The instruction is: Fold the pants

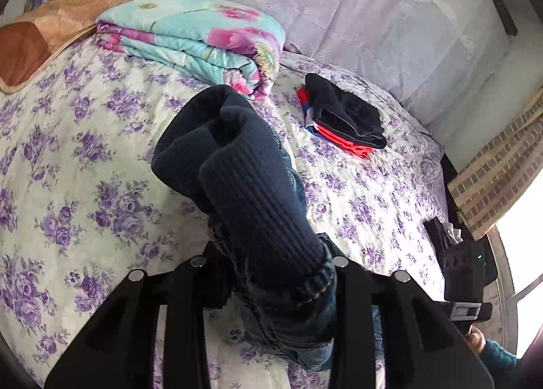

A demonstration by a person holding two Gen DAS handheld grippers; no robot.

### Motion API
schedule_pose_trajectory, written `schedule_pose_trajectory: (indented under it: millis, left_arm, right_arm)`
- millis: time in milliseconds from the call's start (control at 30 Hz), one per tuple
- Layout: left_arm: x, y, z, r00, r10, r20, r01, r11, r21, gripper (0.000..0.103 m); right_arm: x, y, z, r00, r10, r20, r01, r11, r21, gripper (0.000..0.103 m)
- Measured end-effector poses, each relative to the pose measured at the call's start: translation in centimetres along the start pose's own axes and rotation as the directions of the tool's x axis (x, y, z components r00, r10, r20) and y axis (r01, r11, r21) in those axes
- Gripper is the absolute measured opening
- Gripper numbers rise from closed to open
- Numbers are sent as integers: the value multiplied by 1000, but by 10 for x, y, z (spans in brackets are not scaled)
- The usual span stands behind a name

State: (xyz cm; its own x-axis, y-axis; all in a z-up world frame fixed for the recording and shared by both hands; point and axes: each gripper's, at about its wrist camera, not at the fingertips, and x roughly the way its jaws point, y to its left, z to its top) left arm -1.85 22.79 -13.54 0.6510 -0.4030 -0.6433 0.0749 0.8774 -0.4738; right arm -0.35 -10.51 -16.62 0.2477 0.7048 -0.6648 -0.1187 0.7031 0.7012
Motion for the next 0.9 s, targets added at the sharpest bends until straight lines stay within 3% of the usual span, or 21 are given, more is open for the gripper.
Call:
schedule_pose_trajectory:
  millis: [67,133,200,267,300,367,500,600,700,800,900]
  left_arm:
    - [-5,-7,-1,1000,-1,10,1,1000,25,31]
    - [-8,-15,-3,1000,3,20,-4,999,53,31]
    - [-8,-24,-4,1000,11,21,-12,996,83,31]
    - [-9,-37,-5,1000,19,24,-22,992,124,31]
    - [-10,-44,-5,1000,17,26,-21,989,148,31]
    - [-9,-64,-7,999,24,34,-32,973,227,31]
    - [-8,-102,-16,1000,-9,23,0,933,359,31]
    - [-4,-134,-25,999,-39,-6,38,895,445,31]
    - [5,-170,-43,995,-76,-58,95,835,542,31]
    - [20,-202,-67,987,-86,-137,153,769,621,31]
    - [37,-228,-95,976,-49,-210,186,683,706,31]
  right_arm:
    - [-3,8,9,994,95,45,-96,995,18,97]
    - [18,-4,19,986,165,14,-165,977,134,99]
    - [41,-21,23,991,133,-13,-128,971,200,99]
    - [36,-20,26,985,170,0,-166,959,228,99]
    - [27,-21,26,979,205,3,-199,946,257,99]
    - [-5,-26,23,962,254,97,-270,925,266,99]
    - [-88,-64,-1,938,221,265,-295,912,284,99]
    - [-128,-103,-34,919,196,341,-315,886,339,99]
    - [-149,-131,-68,900,155,408,-333,848,412,99]
    - [-152,-153,-95,879,137,457,-366,808,462,99]
    - [-156,-161,-114,868,124,481,-379,791,481,99]
